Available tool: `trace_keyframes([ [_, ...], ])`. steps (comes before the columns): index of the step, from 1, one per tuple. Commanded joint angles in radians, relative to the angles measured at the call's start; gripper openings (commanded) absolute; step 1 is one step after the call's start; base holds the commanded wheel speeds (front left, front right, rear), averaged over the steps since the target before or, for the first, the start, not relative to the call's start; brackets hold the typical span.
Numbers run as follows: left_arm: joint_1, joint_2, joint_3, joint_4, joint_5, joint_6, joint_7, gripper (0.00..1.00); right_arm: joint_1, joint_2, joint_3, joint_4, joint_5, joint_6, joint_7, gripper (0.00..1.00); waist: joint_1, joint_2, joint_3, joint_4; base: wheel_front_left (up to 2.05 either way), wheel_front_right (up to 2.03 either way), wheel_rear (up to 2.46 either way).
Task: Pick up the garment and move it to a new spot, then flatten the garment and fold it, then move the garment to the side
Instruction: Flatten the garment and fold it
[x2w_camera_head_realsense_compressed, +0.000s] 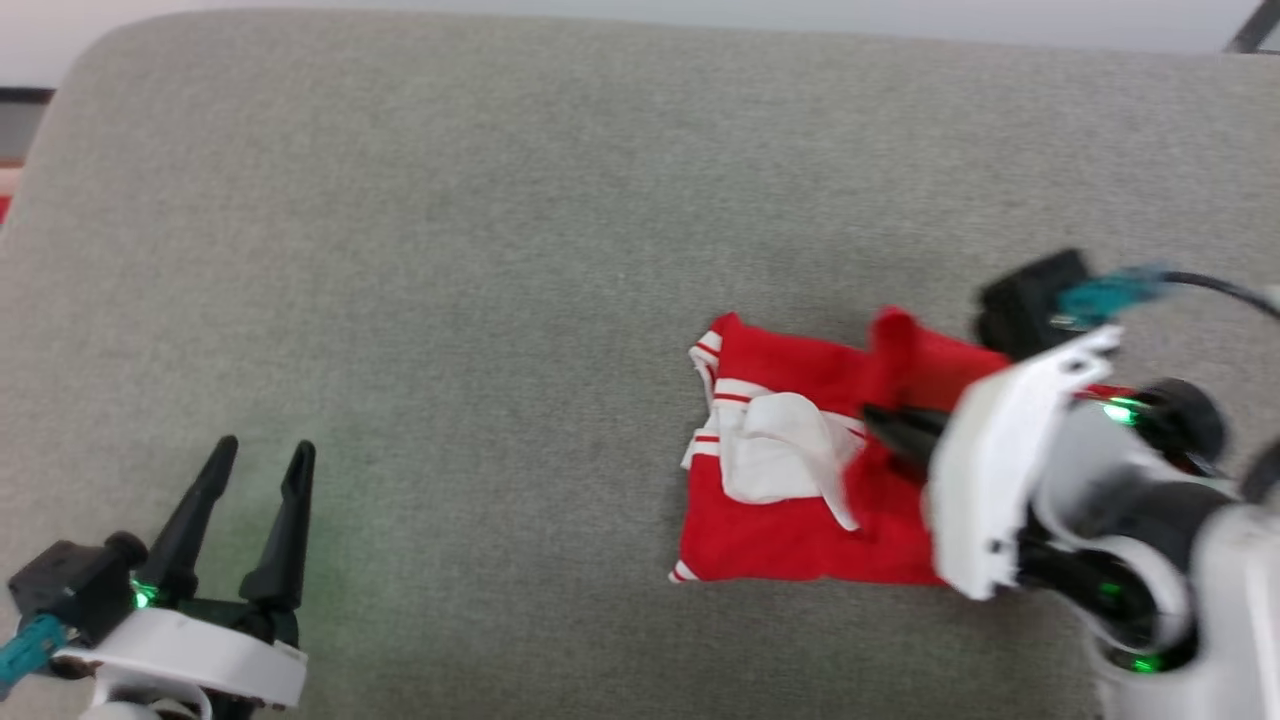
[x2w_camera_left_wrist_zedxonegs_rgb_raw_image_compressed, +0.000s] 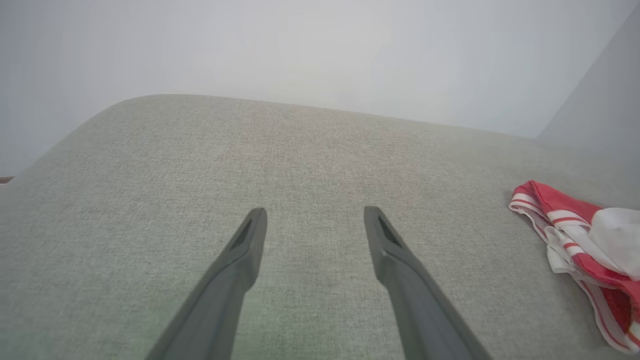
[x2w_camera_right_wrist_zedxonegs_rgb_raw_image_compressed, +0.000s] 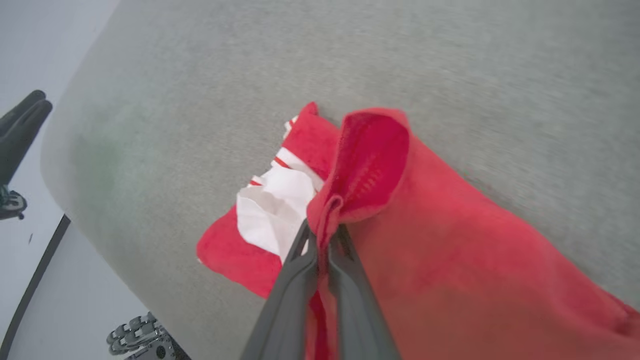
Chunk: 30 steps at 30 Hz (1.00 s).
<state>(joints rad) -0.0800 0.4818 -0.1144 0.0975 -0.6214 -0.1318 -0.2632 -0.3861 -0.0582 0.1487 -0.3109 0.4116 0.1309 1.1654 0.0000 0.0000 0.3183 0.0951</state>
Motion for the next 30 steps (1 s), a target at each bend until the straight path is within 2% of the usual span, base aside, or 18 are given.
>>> trace_keyframes([
  [1,-0.011,-0.004,-0.005,0.002,-0.004,0.003,-0.001,1.0,-0.019,0.001,0.025,0.018,0.003,0.0,-0.015,0.0,0.0,0.0,0.013,0.022,0.0,0.0,0.0],
  [5,-0.031,-0.011,-0.013,0.01,-0.014,0.003,-0.001,1.0,-0.075,0.006,0.102,0.126,-0.004,0.0,-0.086,0.0,0.0,0.0,0.031,0.049,0.0,0.0,0.0],
  [17,-0.084,-0.036,-0.049,0.032,-0.033,0.003,-0.001,1.0,-0.131,0.008,0.193,0.471,-0.033,0.0,-0.249,0.0,0.0,0.0,0.077,0.103,0.0,0.0,0.0],
  [23,-0.092,-0.035,-0.047,0.044,-0.037,0.003,-0.001,1.0,-0.141,0.009,0.225,0.556,0.001,-0.001,-0.325,0.0,0.0,0.0,0.064,0.094,0.0,0.0,0.0],
  [25,-0.08,-0.032,-0.045,0.047,-0.032,0.003,-0.001,1.0,-0.145,0.009,0.23,0.553,0.026,-0.001,-0.351,0.91,0.0,0.0,0.048,0.082,0.0,0.0,0.0],
  [26,-0.073,-0.031,-0.043,0.048,-0.029,0.003,-0.001,1.0,-0.146,0.009,0.227,0.546,0.04,-0.001,-0.367,1.0,0.0,0.0,0.038,0.075,0.0,0.0,0.0],
  [30,-0.05,-0.03,-0.036,0.049,-0.021,0.003,-0.001,1.0,-0.138,-0.003,0.218,0.49,0.083,-0.001,-0.412,1.0,0.0,0.0,-0.003,0.039,0.0,0.0,0.0],
])
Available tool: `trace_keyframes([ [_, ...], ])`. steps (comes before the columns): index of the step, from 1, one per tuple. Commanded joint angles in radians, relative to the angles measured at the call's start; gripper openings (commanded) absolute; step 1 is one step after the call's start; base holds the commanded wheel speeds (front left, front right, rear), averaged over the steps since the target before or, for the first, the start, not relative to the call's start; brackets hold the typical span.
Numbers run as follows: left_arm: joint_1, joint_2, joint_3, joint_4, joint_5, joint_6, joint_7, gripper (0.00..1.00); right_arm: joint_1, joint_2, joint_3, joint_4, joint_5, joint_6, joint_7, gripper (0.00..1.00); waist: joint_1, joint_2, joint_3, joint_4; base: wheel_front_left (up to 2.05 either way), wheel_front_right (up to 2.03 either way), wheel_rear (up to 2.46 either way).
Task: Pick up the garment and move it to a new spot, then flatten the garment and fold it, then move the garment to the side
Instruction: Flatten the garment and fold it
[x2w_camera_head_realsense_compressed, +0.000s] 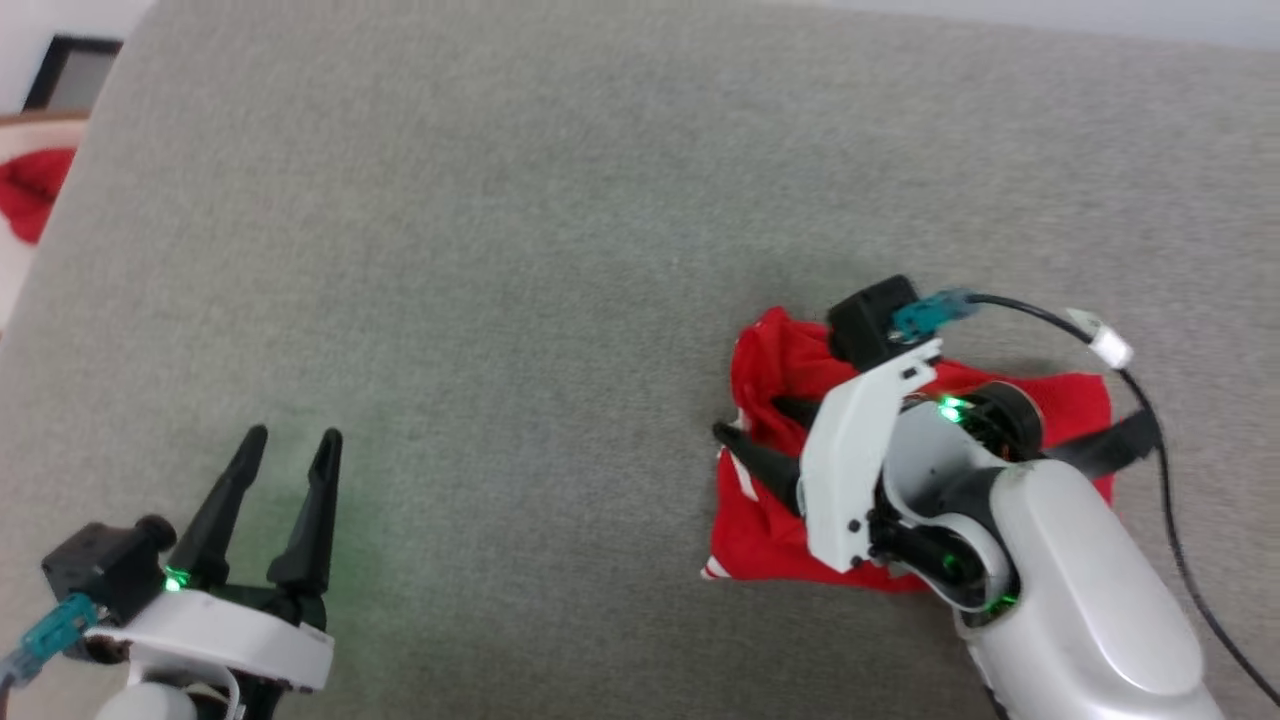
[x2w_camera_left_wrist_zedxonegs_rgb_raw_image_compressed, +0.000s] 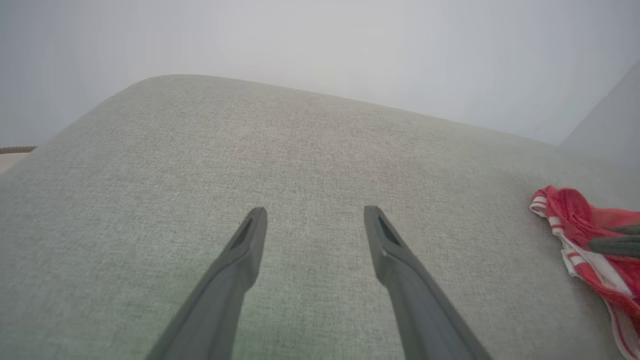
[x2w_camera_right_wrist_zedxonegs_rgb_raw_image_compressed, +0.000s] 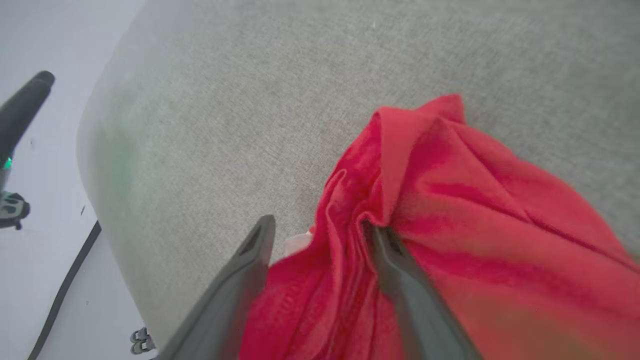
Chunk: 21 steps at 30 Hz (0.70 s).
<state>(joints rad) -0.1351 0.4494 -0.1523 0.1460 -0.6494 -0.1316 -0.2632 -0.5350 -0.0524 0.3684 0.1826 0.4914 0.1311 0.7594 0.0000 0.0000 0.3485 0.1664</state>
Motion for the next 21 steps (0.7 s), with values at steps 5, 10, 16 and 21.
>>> trace_keyframes([
  [5,0.032,0.01,0.007,-0.002,0.004,0.002,-0.001,1.0,0.058,-0.089,-0.008,-0.098,0.054,-0.001,-0.085,1.0,0.0,0.0,-0.081,-0.084,0.0,0.0,0.0],
  [10,0.048,0.021,-0.006,0.007,-0.012,0.002,-0.001,1.0,0.111,-0.169,-0.048,-0.147,0.081,-0.001,-0.202,1.0,0.0,0.0,-0.115,-0.133,0.0,0.0,0.0],
  [16,0.048,0.028,-0.022,0.036,-0.027,0.003,-0.001,1.0,0.175,-0.213,-0.12,-0.099,0.054,-0.001,-0.428,1.0,0.0,0.0,-0.14,-0.173,0.0,0.0,0.0],
  [21,0.064,0.022,-0.031,0.059,-0.031,0.002,-0.001,1.0,0.222,-0.214,-0.173,-0.021,-0.004,-0.001,-0.62,1.0,0.0,0.0,-0.176,-0.186,0.0,0.0,0.0],
])
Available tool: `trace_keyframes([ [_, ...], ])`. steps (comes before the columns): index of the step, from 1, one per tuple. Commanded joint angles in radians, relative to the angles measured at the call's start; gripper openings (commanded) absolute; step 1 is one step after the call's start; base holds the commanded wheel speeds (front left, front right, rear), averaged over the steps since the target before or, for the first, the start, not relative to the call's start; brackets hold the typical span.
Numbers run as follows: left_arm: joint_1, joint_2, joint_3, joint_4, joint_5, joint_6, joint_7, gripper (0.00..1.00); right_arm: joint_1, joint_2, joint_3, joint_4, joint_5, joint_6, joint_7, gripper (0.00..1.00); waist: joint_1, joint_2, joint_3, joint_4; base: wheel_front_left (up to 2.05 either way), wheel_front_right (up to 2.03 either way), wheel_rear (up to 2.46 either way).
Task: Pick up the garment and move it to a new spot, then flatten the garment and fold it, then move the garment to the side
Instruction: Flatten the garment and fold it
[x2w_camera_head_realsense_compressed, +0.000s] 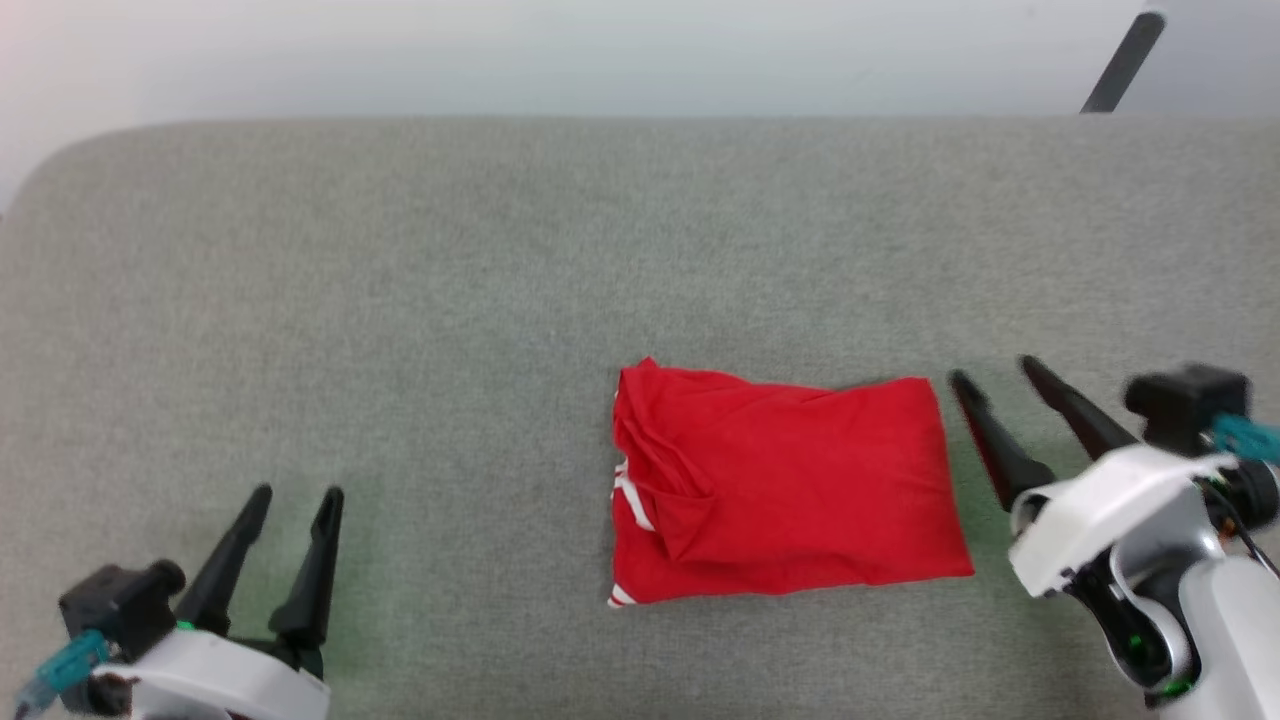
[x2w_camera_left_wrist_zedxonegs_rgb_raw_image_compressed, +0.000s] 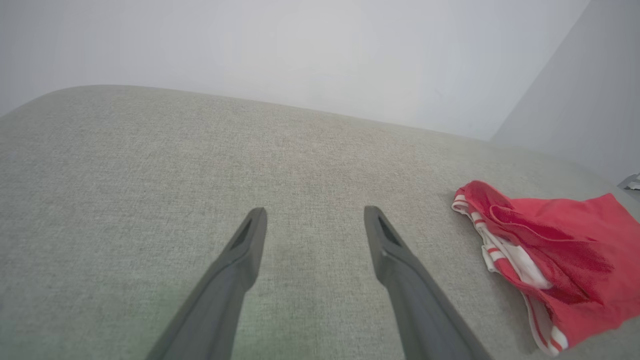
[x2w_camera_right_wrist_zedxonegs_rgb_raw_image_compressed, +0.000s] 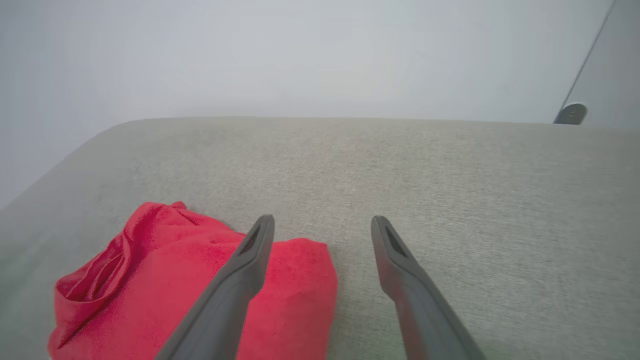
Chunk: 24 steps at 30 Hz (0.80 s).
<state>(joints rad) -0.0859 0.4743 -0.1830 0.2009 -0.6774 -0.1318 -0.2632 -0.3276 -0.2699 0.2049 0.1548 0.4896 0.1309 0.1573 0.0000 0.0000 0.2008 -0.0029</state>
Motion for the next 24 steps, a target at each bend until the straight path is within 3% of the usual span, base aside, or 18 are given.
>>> trace_keyframes([
  [1,0.016,-0.004,0.0,0.009,-0.003,0.003,-0.001,1.0,0.026,0.009,-0.02,0.023,-0.012,0.0,-0.049,1.0,0.0,0.0,-0.036,-0.018,0.0,0.0,0.0],
  [12,0.1,-0.033,0.048,0.017,0.041,0.003,-0.001,1.0,0.137,0.021,-0.071,0.077,-0.056,0.0,-0.238,1.0,0.0,0.0,-0.147,-0.022,0.0,0.0,0.0],
  [24,0.249,-0.073,0.136,-0.077,0.124,0.003,-0.001,1.0,0.298,-0.015,-0.143,-0.014,-0.04,0.0,-0.234,1.0,0.0,0.0,-0.198,-0.009,0.0,0.0,0.0],
])
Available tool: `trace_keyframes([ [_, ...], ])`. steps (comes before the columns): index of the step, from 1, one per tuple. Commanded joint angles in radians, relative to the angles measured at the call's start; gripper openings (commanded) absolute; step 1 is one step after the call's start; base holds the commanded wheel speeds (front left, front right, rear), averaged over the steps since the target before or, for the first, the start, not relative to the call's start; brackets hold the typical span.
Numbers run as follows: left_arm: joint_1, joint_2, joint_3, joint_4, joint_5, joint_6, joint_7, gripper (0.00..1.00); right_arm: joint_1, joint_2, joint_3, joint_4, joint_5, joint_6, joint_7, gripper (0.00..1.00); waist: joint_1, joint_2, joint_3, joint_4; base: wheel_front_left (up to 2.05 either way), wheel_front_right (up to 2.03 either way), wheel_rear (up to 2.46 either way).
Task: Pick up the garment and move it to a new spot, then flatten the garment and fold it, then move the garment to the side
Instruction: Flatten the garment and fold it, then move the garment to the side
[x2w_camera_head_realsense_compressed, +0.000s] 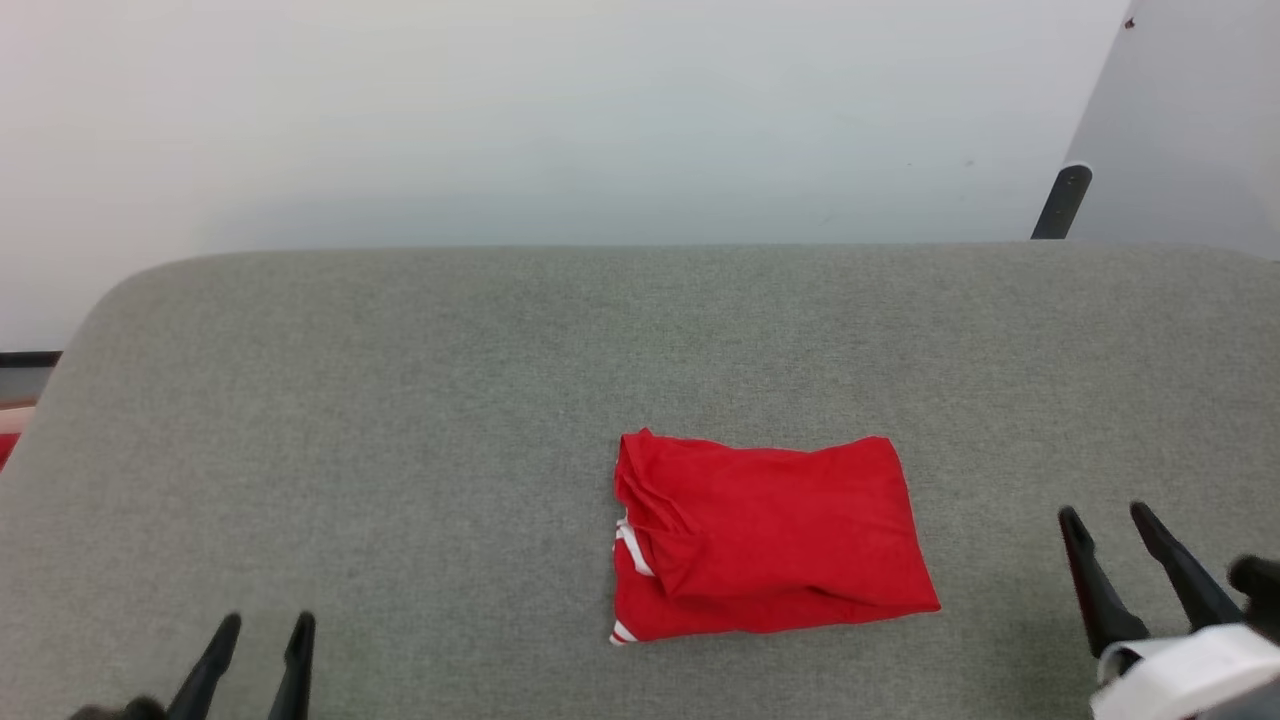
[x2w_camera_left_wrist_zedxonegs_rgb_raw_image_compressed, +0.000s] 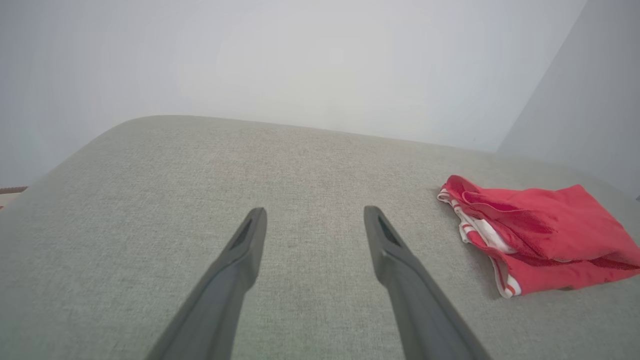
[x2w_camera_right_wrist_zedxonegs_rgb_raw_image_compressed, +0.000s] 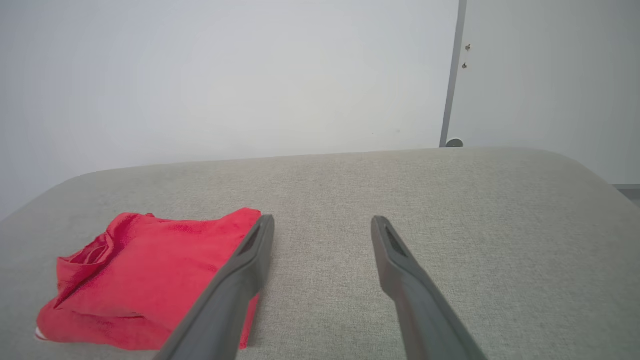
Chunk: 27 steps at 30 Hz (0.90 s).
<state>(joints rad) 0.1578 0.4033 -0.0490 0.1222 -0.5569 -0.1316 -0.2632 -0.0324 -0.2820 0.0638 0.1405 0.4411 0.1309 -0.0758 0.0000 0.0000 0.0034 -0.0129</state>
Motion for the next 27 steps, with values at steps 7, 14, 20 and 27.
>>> trace_keyframes([
  [7,0.087,-0.019,0.047,-0.068,0.031,0.002,-0.001,1.0,0.09,0.022,-0.069,-0.098,-0.016,0.0,0.023,1.0,0.0,0.0,0.014,-0.002,0.0,0.0,0.0],
  [14,0.088,-0.019,0.049,-0.085,0.033,0.003,-0.001,1.0,0.106,0.052,-0.089,-0.141,-0.033,0.0,0.039,1.0,0.0,0.0,0.024,0.001,0.0,0.0,0.0],
  [20,0.071,-0.014,0.044,-0.086,0.029,0.002,-0.001,1.0,0.103,0.066,-0.096,-0.147,-0.037,0.0,0.047,1.0,0.0,0.0,0.027,0.006,0.0,0.0,0.0],
  [27,0.072,-0.018,0.042,-0.086,0.029,0.003,-0.001,1.0,0.105,0.075,-0.102,-0.149,-0.035,0.0,0.047,1.0,0.0,0.0,0.03,0.013,0.0,0.0,0.0],
])
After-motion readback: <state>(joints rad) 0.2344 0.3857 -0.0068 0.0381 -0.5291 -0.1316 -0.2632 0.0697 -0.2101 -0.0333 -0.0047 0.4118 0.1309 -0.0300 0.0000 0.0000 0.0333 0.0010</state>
